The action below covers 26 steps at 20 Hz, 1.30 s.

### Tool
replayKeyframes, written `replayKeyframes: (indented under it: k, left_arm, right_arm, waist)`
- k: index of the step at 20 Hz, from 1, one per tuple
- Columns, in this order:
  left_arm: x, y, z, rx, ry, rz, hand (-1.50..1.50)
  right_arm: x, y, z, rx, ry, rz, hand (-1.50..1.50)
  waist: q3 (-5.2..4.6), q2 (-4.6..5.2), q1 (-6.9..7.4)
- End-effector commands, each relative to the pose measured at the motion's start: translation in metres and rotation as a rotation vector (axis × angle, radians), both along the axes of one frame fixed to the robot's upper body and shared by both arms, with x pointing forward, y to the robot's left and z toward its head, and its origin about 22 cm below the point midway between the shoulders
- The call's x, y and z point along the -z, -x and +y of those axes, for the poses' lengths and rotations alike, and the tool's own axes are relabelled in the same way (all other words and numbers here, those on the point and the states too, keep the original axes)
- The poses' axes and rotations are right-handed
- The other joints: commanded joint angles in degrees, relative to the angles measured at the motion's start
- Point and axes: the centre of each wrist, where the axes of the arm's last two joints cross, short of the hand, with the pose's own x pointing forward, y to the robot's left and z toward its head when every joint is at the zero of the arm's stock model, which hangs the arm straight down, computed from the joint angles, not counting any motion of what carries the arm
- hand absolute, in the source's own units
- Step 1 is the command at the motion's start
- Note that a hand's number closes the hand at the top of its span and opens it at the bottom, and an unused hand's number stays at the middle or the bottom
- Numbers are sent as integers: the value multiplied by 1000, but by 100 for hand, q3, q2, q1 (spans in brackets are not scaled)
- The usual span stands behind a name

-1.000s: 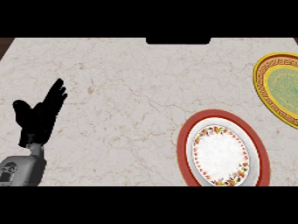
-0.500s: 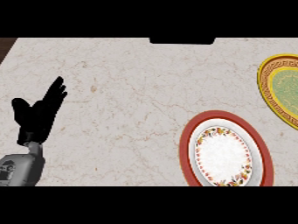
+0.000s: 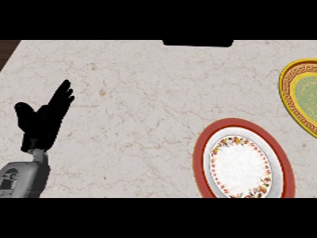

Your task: Pick the lemon from the plate and place it in the plate

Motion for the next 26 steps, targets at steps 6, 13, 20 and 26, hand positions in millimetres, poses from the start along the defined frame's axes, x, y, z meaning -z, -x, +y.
replayKeyframes:
  k: [6,13,20,26]
  left_arm:
    - [15,20,0,2,-6,5,0]
    - [8,2,5,-50,-6,14,0]
    - [-3,0,11,-7,-1,6,0]
    - [0,-6,-6,-19,-1,-13,0]
  right_arm:
    - [-21,3,-25,-156,-156,-215,-150]
    - [-34,-11,-19,-259,-527,-266,-150]
    - [-39,-5,-31,-194,-705,25,-150]
    - [-47,3,-40,-237,-745,18,-150]
  waist:
    - [6,-31,-35]
    - [-11,-81,-250]
    - [-1,-42,-111]
    - [13,-1,-148]
